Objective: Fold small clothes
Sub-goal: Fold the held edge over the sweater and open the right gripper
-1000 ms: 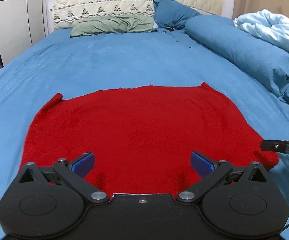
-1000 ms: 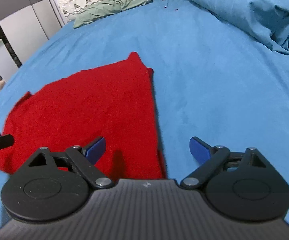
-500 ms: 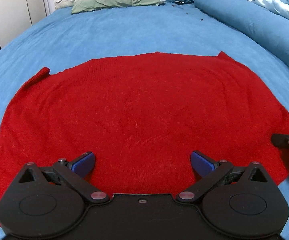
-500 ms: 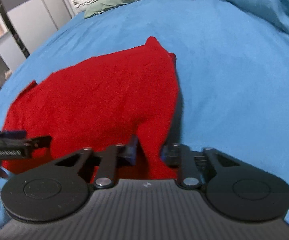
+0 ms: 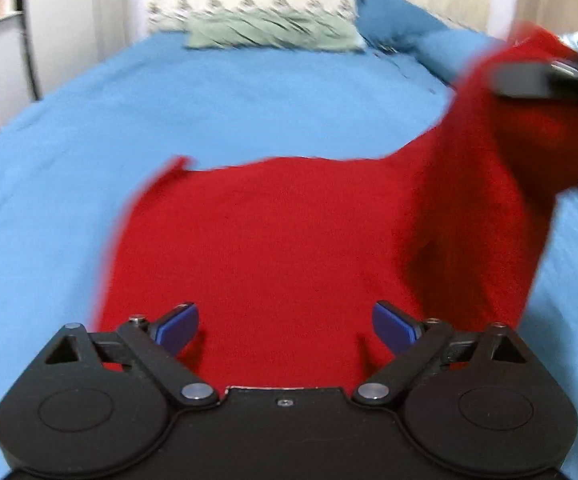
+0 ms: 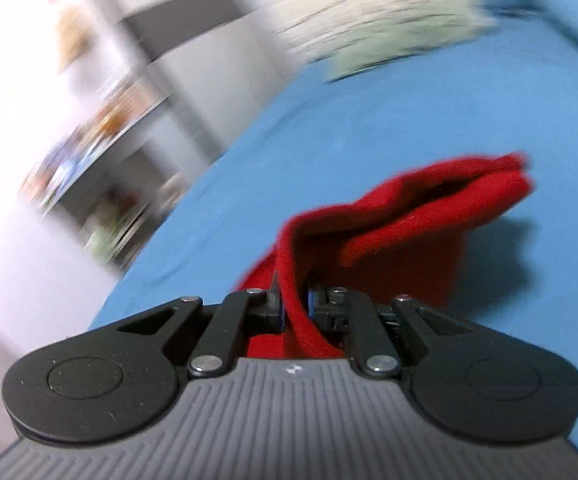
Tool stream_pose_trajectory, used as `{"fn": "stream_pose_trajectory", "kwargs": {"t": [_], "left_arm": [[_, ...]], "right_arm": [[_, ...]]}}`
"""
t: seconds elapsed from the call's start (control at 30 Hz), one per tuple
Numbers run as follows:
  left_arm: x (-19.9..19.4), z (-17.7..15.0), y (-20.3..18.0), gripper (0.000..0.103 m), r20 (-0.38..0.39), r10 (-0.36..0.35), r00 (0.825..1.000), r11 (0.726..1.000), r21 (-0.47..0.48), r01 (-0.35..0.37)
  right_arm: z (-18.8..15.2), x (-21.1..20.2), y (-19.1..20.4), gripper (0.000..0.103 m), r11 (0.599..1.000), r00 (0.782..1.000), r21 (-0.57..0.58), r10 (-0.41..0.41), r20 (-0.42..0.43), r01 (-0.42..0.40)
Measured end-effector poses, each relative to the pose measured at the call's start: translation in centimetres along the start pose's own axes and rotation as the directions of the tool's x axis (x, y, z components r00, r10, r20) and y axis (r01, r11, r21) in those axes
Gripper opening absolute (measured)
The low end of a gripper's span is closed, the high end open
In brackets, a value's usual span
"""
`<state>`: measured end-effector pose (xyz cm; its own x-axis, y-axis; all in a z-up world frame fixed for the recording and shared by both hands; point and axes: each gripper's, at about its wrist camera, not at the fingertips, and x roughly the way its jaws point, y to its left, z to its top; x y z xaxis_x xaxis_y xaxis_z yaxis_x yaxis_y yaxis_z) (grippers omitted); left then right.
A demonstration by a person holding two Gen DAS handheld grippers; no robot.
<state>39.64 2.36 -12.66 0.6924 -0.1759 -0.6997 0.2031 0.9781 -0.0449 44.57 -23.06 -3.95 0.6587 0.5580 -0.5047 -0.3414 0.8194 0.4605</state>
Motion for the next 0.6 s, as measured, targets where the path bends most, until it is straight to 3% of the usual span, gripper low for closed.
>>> {"fn": "stream_pose_trajectory", "kwargs": {"t": [0.07,0.13,0.23,0.3,0.37,0.4,0.47,0.53,0.6], "left_arm": [[-1.5,-1.7,2.8,0.097,0.014,0.047,0.999,0.999,-0.015,-0.046],[-2.3,-3.7,4.8,0.097,0.018,0.069,0.997,0.997,-0.028,-0.068],[-2.6,-6.5,6.5,0.097,0.022,0.077,0.997,0.995,-0.065,-0.075],[-2.0,-6.7,6.7,0.097,-0.016,0.047,0.999,0.996,-0.079,-0.048],[-2.1,-6.4,6.7,0.097,-0.002,0.029,1.000,0.996,-0.088,-0.029],[-2.4,-6.2,6.7,0.097,0.008,0.021,1.000,0.996,-0.088,-0.020],[-2.8,-6.1,6.5,0.097,0.024,0.005,1.000,0.995,-0.096,-0.003],[-3.2,-6.1,6.4,0.097,0.038,-0.019,0.999,0.994,-0.106,0.023],[-3.8,-6.2,6.8,0.097,0.052,-0.020,0.998,0.993,-0.119,0.026]], "right_arm": [[-0.6,4.8,4.6,0.024,0.989,0.995,-0.142,0.037,-0.089,-0.050],[-2.3,9.9,7.7,0.024,0.975,0.980,-0.209,0.040,-0.196,-0.081],[-5.9,16.6,9.9,0.024,0.965,0.951,-0.258,-0.028,-0.309,-0.055],[-7.5,18.4,10.2,0.026,0.964,0.945,-0.263,-0.044,-0.323,-0.045],[-7.7,18.2,10.0,0.039,0.966,0.951,-0.255,-0.037,-0.305,-0.044],[-7.4,17.8,10.1,0.062,0.968,0.953,-0.244,-0.022,-0.303,-0.056],[-6.6,16.0,9.8,0.080,0.968,0.959,-0.241,-0.001,-0.283,-0.070],[-5.0,12.9,9.9,0.080,0.963,0.977,-0.255,0.025,-0.214,-0.081],[-3.6,9.1,9.2,0.089,0.971,0.993,-0.235,0.020,-0.112,-0.047]]}}
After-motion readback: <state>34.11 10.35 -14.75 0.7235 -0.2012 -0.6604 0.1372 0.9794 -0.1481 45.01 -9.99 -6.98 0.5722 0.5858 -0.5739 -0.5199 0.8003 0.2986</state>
